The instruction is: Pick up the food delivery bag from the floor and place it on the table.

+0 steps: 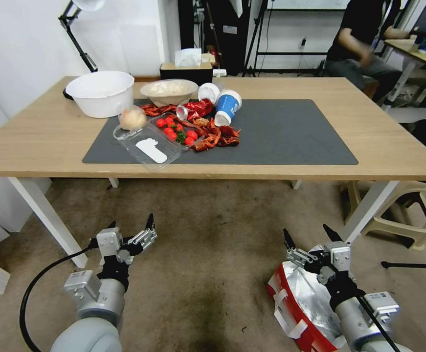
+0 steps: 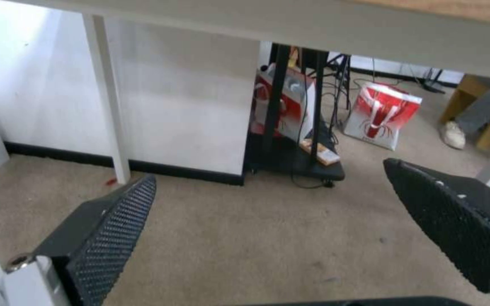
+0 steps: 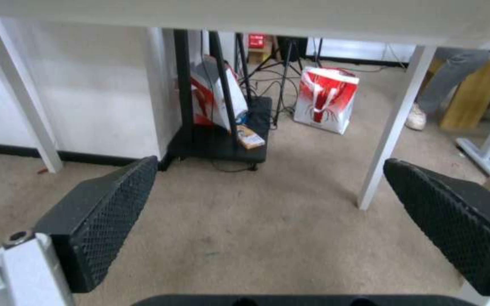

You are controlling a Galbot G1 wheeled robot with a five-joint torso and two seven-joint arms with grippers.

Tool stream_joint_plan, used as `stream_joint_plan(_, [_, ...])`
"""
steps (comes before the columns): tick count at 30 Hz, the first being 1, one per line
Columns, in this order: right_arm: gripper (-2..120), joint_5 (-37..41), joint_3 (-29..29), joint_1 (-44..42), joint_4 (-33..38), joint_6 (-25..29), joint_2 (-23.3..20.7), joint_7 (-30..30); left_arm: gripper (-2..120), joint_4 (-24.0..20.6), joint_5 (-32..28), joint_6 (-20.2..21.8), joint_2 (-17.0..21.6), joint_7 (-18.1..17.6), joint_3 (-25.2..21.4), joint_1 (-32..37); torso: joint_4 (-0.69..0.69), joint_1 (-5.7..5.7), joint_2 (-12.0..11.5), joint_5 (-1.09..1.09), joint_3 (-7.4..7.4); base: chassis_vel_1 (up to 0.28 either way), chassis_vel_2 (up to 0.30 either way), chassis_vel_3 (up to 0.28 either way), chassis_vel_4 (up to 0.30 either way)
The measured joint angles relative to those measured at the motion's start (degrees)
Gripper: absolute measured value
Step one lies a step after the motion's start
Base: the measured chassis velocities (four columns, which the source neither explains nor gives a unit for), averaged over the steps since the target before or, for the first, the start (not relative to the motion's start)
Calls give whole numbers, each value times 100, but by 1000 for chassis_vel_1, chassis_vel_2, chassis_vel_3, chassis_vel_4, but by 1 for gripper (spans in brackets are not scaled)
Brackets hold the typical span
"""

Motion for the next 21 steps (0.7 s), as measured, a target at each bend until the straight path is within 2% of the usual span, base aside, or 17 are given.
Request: stream_joint_plan(21, [100,49,37,12,-24,-16,-64,-5,100,86,29,-26,2,51,40,-18,0,-199,-513,0,-314,0,0,0,0])
